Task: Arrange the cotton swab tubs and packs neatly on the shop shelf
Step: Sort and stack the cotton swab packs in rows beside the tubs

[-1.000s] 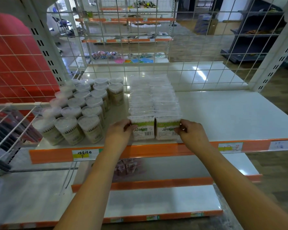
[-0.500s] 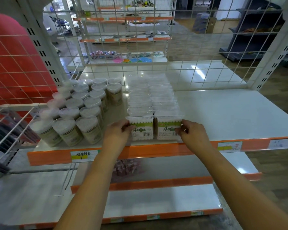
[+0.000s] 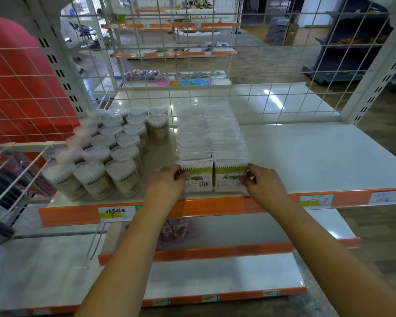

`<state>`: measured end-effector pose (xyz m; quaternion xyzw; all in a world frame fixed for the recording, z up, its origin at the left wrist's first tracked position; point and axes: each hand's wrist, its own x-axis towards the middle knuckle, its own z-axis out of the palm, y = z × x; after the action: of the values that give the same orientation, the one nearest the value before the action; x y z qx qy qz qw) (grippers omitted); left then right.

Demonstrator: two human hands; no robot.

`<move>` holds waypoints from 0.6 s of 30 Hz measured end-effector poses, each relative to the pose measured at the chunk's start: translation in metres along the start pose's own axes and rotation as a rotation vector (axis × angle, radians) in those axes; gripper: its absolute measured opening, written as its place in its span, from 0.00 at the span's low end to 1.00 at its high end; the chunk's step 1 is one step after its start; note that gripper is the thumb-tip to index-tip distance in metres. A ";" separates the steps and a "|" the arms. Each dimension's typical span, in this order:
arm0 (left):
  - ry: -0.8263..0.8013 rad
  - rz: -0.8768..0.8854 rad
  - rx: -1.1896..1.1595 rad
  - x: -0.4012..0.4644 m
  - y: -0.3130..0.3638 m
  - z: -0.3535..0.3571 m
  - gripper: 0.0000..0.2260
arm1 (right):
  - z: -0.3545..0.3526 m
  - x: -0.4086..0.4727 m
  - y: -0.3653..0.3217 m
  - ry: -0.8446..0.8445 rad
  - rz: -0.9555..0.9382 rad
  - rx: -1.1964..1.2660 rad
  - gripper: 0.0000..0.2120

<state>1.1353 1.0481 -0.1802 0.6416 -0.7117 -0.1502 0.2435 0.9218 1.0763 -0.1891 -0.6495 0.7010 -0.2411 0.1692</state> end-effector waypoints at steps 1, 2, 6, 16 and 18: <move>-0.004 0.000 -0.028 0.000 0.000 -0.001 0.10 | -0.001 0.000 0.001 -0.007 -0.003 0.013 0.12; -0.007 -0.004 -0.070 -0.001 -0.001 -0.002 0.10 | -0.001 0.000 0.002 -0.012 -0.009 0.027 0.12; -0.002 -0.055 -0.244 -0.004 -0.004 -0.002 0.10 | -0.006 0.000 0.004 -0.007 -0.043 0.097 0.11; 0.010 -0.089 -0.167 -0.004 -0.001 0.006 0.13 | 0.002 0.002 0.002 0.062 -0.006 0.132 0.15; 0.018 -0.133 -0.180 -0.004 -0.002 0.005 0.20 | 0.001 0.002 0.003 0.089 0.016 0.122 0.25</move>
<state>1.1343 1.0516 -0.1861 0.6644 -0.6489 -0.2233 0.2960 0.9196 1.0740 -0.1921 -0.6212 0.6968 -0.3107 0.1792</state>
